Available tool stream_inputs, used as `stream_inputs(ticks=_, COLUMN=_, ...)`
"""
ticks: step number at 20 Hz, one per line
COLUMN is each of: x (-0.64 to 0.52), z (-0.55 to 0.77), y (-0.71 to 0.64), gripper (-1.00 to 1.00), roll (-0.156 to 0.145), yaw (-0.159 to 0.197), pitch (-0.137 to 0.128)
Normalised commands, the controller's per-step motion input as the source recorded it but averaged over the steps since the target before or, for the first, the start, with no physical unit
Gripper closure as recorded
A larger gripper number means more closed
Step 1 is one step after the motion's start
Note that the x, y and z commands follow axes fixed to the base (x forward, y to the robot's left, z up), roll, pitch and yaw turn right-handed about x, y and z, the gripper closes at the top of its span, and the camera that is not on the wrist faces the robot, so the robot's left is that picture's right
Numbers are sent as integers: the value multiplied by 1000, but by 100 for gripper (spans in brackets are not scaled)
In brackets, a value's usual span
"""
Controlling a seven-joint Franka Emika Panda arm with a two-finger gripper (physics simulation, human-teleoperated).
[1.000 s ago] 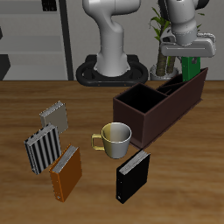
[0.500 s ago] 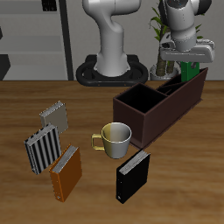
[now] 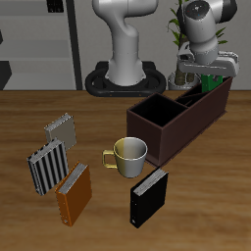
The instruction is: Place the green book into the left desk caddy's left compartment and place the black book into the left desk caddy's right compartment and place the orange book into the left desk caddy's right compartment
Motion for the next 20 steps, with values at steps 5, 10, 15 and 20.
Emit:
stream_inputs(ticks=5, x=-10, z=23, y=-6, gripper=-100, roll=2, yaw=14, pitch=-8)
stream_inputs(ticks=10, x=-16, z=30, y=4, gripper=-100, roll=2, yaw=13, pitch=-13)
stream_inputs(ticks=15, x=-15, z=39, y=-23, gripper=-100, roll=-4, yaw=14, pitch=-7)
stream_inputs(ticks=20, x=53, z=265, y=-154, gripper=-100, roll=-29, yaw=33, pitch=-60)
